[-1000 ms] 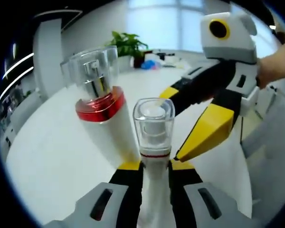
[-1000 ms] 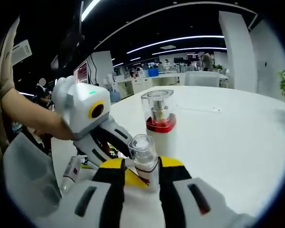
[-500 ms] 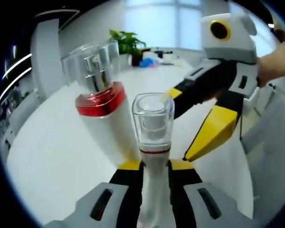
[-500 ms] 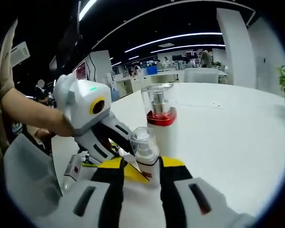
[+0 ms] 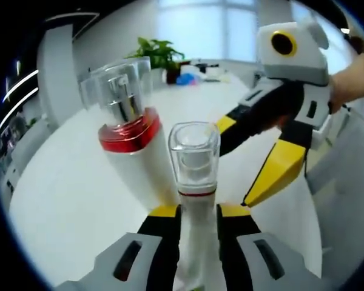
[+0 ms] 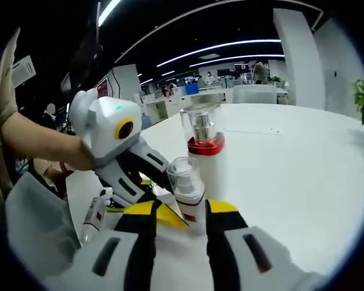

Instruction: Arrange the skincare products in the storage area until every visible bottle or jar stands upright without overlapping.

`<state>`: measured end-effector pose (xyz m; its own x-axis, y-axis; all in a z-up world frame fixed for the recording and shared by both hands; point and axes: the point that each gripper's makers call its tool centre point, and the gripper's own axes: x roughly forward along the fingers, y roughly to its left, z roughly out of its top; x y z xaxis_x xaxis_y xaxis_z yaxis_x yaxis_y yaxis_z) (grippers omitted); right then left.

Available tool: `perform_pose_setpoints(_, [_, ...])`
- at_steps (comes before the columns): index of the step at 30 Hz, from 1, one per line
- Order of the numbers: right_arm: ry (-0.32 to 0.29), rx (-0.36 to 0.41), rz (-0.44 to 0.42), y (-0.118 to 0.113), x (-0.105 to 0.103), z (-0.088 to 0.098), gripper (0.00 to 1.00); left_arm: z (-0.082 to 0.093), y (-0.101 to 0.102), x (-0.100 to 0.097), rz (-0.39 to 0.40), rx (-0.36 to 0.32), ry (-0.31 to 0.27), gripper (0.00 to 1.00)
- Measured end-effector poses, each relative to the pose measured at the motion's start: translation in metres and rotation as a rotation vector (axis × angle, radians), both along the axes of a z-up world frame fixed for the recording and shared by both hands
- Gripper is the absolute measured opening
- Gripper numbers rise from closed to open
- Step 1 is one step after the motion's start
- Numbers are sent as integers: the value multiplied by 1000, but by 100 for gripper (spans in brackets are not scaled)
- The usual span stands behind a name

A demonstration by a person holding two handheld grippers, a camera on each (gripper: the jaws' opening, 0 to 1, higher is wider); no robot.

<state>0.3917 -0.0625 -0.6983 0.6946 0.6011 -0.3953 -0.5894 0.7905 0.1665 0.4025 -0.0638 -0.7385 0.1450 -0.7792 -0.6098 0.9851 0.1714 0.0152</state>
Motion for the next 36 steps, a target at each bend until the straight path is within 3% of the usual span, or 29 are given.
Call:
perform_pose_setpoints(14, [-1,-8,16,7,-14,7,42,12,20,-6,74,8,25,35])
perform_pose_setpoints(22, [-8,-12,32,14,-26,16,46,19,36,-19,128,-3,58,45])
perform_pose_setpoints(29, [-3,-12,56,20,-42,22,52,25,58,-26,266,-21,99,58])
perform_pose_setpoints(36, [-12,-4,51,22,-58,32,59,33,80,-40,355,-38,123,69])
